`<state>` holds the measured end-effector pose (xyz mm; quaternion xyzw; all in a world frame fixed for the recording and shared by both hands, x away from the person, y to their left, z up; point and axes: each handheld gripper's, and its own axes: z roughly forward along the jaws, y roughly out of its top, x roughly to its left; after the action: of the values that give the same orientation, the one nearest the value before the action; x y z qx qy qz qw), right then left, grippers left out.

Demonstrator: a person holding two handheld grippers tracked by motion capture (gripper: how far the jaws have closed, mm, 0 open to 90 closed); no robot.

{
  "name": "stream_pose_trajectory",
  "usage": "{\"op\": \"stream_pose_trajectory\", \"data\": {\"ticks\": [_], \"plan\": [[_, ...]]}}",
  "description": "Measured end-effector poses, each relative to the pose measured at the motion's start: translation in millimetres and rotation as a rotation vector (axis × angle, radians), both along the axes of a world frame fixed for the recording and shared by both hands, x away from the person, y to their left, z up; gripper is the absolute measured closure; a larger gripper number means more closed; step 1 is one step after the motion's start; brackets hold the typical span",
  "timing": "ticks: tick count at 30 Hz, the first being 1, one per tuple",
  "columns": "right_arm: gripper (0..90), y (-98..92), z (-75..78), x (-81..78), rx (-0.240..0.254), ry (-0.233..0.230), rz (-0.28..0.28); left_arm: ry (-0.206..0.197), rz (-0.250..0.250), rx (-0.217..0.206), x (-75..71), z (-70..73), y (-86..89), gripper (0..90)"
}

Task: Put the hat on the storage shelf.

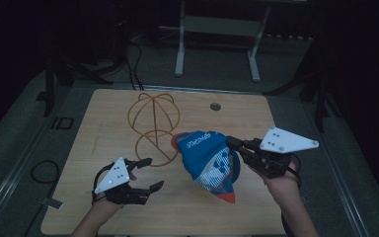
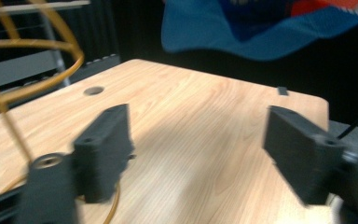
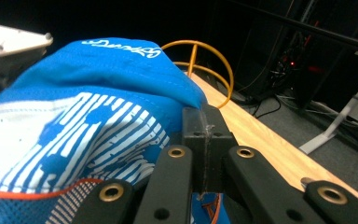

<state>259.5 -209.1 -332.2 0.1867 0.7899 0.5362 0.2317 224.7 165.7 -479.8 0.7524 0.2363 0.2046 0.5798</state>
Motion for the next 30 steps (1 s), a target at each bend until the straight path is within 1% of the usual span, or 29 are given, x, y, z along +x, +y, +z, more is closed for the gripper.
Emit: {"op": "stream_pose_trajectory", "data": {"ticks": [1,2,3,4,5,6,7,8,9,10,11,12,13,14,15,16,17,18,22,23,24,25,26,27,28,30], "plan": [[90.0,2.7,2.2,3.2,0.000,-0.004,-0.003,0.000,0.020,0.020,-1.7,-4.8,2.2,10.4],[90.0,5.5,4.6,6.6,0.000,-0.003,-0.005,0.010,0.042,0.047,-3.3,-9.5,4.1,6.3],[90.0,8.4,7.3,10.0,0.000,-0.007,-0.005,0.015,0.063,0.061,-5.2,-14.5,6.3,3.1],[90.0,11.7,10.1,13.2,-0.002,-0.010,-0.006,0.020,0.079,0.064,-7.7,-19.5,9.2,2.1],[90.0,15.1,13.1,16.8,0.001,-0.012,-0.004,0.031,0.089,0.055,-9.6,-24.5,12.5,2.1],[90.0,18.8,16.3,20.4,0.005,-0.011,-0.004,0.044,0.110,0.051,-11.6,-29.5,15.4,2.1],[90.0,27.4,22.9,27.9,0.004,-0.018,-0.003,0.041,0.134,0.055,-14.0,-34.5,18.3,2.0],[90.0,27.4,22.9,27.9,0.004,-0.018,-0.003,0.039,0.152,0.051,-16.5,-39.3,21.1,2.0],[90.0,31.9,26.1,31.9,0.007,-0.017,0.001,0.045,0.169,0.057,-18.8,-43.7,23.8,2.0],[90.0,41.9,32.4,39.4,0.009,-0.025,0.006,0.039,0.186,0.057,-21.5,-48.0,26.4,1.9],[90.0,41.9,32.4,39.4,0.009,-0.025,0.006,0.037,0.201,0.058,-23.9,-52.2,29.1,1.9],[90.0,47.3,35.5,43.2,0.006,-0.028,0.002,0.041,0.225,0.055,-25.7,-57.5,32.3,1.9],[90.0,58.4,41.8,51.9,0.006,-0.033,0.000,0.046,0.232,0.045,-26.3,-60.7,34.6,1.9],[90.0,58.4,41.8,51.9,0.006,-0.033,0.000,0.063,0.243,0.028,-26.4,-64.6,37.6,1.9],[90.0,64.0,44.8,56.3,0.009,-0.032,-0.001,0.077,0.256,0.020,-25.9,-67.8,39.9,1.9],[90.0,75.9,50.3,65.1,0.018,-0.023,0.002,0.081,0.263,0.016,-25.5,-70.1,42.2,1.9],[90.0,75.9,50.3,65.1,0.018,-0.023,0.002,0.088,0.265,0.010,-25.0,-71.3,44.2,1.9],[90.0,82.4,52.8,69.0,0.017,-0.026,0.001,0.095,0.270,0.005,-24.7,-71.8,45.4,1.9],[90.0,110.4,60.5,84.0,0.010,-0.018,0.006,0.065,0.288,-0.009,-25.6,-70.3,47.4,2.0],[90.0,125.7,62.7,91.3,0.005,-0.009,0.018,0.060,0.290,-0.019,-25.9,-69.8,47.6,2.0],[90.0,125.7,62.7,91.3,0.005,-0.009,0.018,0.062,0.291,-0.023,-25.7,-69.3,48.0,2.0],[90.0,133.4,63.5,94.4,0.001,-0.006,0.023,0.060,0.291,-0.023,-25.6,-68.9,48.5,2.0],[90.0,148.8,64.5,99.1,-0.014,-0.001,0.029,0.052,0.294,-0.033,-25.9,-69.0,48.8,2.0],[90.0,148.8,64.5,99.1,-0.014,-0.001,0.029,0.052,0.297,-0.033,-26.0,-68.6,49.3,2.0],[90.0,156.1,64.5,101.7,-0.023,-0.005,0.030,0.051,0.298,-0.033,-26.1,-68.2,49.7,2.0],[90.0,169.6,63.1,106.8,-0.032,0.008,0.042,0.044,0.301,-0.038,-26.7,-67.6,51.5,2.0]]}}
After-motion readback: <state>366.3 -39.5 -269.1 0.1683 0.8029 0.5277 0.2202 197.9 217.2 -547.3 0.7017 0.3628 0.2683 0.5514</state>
